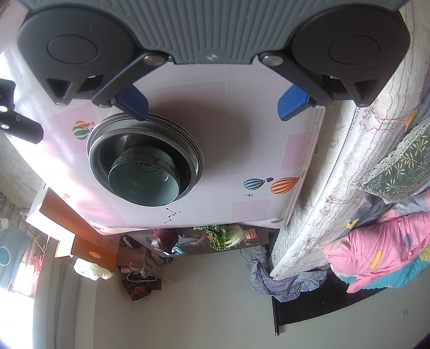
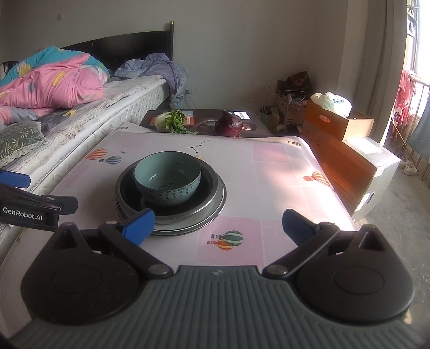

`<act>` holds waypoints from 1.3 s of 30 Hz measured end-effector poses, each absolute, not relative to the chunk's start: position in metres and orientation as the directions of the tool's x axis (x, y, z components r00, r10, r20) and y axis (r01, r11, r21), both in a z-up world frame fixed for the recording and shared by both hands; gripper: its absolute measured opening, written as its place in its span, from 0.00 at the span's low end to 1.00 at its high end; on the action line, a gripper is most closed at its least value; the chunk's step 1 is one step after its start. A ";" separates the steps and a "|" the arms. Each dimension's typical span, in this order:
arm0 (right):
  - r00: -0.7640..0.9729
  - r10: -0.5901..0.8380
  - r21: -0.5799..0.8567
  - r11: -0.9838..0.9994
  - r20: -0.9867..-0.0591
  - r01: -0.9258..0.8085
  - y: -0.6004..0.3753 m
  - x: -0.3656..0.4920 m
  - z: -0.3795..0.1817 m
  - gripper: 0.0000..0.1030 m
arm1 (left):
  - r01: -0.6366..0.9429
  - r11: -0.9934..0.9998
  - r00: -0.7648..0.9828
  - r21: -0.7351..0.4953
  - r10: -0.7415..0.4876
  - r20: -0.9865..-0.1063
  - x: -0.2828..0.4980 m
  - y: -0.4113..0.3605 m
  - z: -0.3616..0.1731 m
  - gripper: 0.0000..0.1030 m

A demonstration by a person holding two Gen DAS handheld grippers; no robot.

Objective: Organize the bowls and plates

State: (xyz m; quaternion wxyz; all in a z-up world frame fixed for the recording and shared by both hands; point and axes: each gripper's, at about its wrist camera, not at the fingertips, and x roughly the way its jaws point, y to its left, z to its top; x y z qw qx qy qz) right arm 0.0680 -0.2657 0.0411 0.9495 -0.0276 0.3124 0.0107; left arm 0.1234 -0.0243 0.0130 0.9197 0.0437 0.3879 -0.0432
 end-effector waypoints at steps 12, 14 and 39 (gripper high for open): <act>0.709 0.170 0.265 0.964 -0.684 0.024 -0.278 0.086 0.011 0.99 | 0.031 0.999 0.648 0.011 -0.012 -0.761 0.127 -0.011 0.000 1.00; 0.711 0.163 0.256 0.966 -0.684 0.025 -0.274 0.087 0.011 0.99 | 0.029 1.000 0.646 0.009 -0.012 -0.764 0.127 -0.011 0.000 1.00; 0.724 0.133 0.168 0.985 -0.677 -0.024 -0.264 0.091 0.012 0.99 | 0.047 0.999 0.628 0.011 -0.021 -0.778 0.132 -0.023 0.002 1.00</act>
